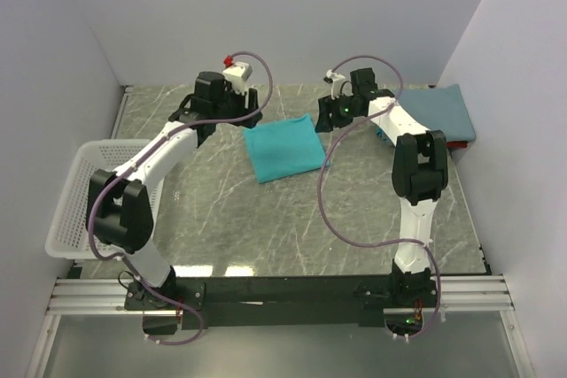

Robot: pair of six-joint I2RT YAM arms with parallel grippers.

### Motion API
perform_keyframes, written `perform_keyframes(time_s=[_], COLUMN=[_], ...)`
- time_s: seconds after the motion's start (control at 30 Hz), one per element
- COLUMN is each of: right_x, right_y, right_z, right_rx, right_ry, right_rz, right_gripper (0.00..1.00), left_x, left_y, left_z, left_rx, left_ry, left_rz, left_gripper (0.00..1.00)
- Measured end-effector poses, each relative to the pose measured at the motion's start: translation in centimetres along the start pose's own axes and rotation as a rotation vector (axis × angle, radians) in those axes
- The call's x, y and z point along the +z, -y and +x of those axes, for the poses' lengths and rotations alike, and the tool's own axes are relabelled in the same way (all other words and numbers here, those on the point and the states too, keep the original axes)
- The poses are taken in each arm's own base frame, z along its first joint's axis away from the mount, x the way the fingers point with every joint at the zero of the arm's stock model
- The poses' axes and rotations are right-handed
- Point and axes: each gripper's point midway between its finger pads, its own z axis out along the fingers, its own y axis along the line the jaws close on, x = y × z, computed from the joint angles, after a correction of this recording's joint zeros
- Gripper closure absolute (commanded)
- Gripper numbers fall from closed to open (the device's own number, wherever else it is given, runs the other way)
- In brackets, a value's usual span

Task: Fold and stack the t-shirts
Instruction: Fold the tshirt, then neatly place the folded tshirt to the corner

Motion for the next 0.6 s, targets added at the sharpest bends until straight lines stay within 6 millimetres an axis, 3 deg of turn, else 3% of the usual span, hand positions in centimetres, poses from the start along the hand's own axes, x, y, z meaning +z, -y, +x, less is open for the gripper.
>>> perform_keyframes(time_s=[0.03,0.1,0.2,0.4,0.47,0.6], right_x=[-0.1,0.1,1.0,4.5,4.6,4.9], right_y=[-0.2,-0.4,-0.2,1.8,2.1,2.5], right_z=[0.4,0.7,1.4,3.7,3.1,3.0], right_rx=[0.048,0.115,0.207,0.406,0.434,0.487], right_ry=[-0.006,-0.011,-0.035,-0.103,-0.096,-0.103], right_rz=[-0.024,-0.049,-0.052,0.006,0.026,0.042], right_gripper=[0.17,0.15,0.15,0.16,0.17,0.19], left_x=[0.1,0.8,2.5,6.5,7.2,7.3], left_y=[1.4,3.2,4.8,5.7,5.8,6.1], left_z=[0.1,1.5,5.3,13.1,15.2,16.2], left_rx=[-0.023,-0.071,-0.159,-0.321,-0.356,-0.369], left_ry=[-0.004,-0.036,-0.138,-0.347,-0.400,-0.431], left_rz=[0.069,0.165,0.258,0.334,0.339,0.337], left_gripper=[0.33,0.37,0.44,0.50,0.51,0.54])
